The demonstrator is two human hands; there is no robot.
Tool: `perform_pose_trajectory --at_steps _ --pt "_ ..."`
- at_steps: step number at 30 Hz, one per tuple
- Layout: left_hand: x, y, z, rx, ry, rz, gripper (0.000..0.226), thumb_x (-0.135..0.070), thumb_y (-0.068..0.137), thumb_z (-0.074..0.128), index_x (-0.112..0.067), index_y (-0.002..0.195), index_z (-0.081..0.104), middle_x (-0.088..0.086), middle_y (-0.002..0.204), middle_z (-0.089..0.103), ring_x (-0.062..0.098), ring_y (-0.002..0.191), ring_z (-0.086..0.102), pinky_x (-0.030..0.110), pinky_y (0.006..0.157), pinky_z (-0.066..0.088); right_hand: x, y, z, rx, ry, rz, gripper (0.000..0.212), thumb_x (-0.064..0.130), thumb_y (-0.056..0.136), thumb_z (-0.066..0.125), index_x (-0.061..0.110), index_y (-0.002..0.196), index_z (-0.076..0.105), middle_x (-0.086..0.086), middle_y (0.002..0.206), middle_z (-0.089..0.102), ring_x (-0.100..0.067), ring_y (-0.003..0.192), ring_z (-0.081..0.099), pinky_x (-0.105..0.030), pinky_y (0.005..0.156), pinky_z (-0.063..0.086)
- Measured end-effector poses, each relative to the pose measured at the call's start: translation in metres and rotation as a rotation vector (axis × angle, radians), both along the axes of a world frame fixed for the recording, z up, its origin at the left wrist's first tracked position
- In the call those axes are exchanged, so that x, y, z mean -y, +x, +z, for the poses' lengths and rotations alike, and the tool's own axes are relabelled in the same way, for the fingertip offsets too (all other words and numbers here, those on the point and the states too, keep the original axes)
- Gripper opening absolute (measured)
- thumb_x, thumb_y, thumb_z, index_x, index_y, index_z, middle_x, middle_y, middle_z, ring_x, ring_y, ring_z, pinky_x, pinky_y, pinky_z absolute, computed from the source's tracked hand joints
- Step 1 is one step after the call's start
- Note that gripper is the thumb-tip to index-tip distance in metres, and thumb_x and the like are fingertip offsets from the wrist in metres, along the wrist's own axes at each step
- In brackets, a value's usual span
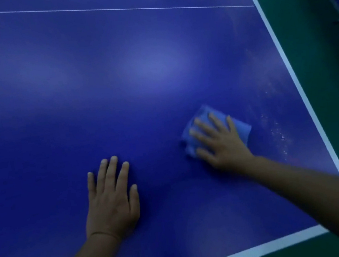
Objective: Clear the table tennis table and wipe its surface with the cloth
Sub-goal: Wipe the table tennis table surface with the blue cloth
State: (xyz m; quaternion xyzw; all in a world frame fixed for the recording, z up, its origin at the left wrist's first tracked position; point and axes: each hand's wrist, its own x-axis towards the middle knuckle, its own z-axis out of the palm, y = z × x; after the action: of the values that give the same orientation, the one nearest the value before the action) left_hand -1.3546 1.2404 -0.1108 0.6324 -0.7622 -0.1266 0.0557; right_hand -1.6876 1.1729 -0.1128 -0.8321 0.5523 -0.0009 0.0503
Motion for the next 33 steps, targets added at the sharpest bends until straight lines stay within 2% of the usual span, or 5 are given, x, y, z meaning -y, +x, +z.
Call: perform_pose_trajectory --at_steps 6,14,20,28,33 --pt "-0.001 0.001 -0.001 -0.044 -0.028 0.014 0.06 -0.04 0.097 0.031 -0.008 0.146 0.044 0.013 0.158 0.033 0.029 0.15 0.019 0.051 0.121 0.004 0.139 0.093 0.008 0.05 0.026 -0.557 0.058 0.057 0.101 0.026 0.041 0.156 0.017 0.01 0.167 0.007 -0.029 0.153 -0.002 -0.066 0.117 -0.002" --pt "0.0 0.0 -0.002 -0.081 -0.042 0.011 0.062 -0.04 0.094 0.032 -0.006 0.143 0.047 0.017 0.156 0.036 0.032 0.148 0.021 0.051 0.121 0.001 -0.063 0.046 0.002 0.028 -0.038 0.249 0.052 0.054 0.099 0.042 0.036 0.148 0.042 0.001 0.16 0.033 -0.036 0.151 0.019 -0.068 0.115 0.014" --pt "-0.001 0.0 0.002 -0.066 -0.008 -0.013 0.063 -0.046 0.096 0.028 -0.015 0.151 0.037 0.015 0.159 0.028 0.032 0.151 0.014 0.054 0.122 0.0 -0.037 -0.009 0.005 0.012 0.021 -0.612 0.066 0.063 0.094 0.021 0.038 0.155 0.026 0.009 0.165 0.018 -0.028 0.153 0.006 -0.063 0.119 0.002" --pt "-0.001 0.002 0.002 -0.024 0.032 -0.053 0.062 -0.048 0.097 0.025 -0.021 0.15 0.041 0.01 0.162 0.026 0.029 0.152 0.01 0.053 0.121 -0.003 -0.195 0.034 0.008 0.051 0.017 -0.171 0.055 0.056 0.099 0.04 0.034 0.15 0.041 0.004 0.162 0.028 -0.034 0.152 0.017 -0.067 0.115 0.016" --pt "0.001 0.002 0.004 -0.042 0.047 -0.059 0.063 -0.05 0.097 0.023 -0.025 0.153 0.036 0.009 0.163 0.023 0.028 0.153 0.006 0.05 0.121 -0.008 -0.1 0.013 0.003 -0.003 0.004 -0.635 0.063 0.064 0.098 0.019 0.037 0.154 0.027 0.008 0.165 0.019 -0.029 0.153 0.008 -0.065 0.118 0.009"
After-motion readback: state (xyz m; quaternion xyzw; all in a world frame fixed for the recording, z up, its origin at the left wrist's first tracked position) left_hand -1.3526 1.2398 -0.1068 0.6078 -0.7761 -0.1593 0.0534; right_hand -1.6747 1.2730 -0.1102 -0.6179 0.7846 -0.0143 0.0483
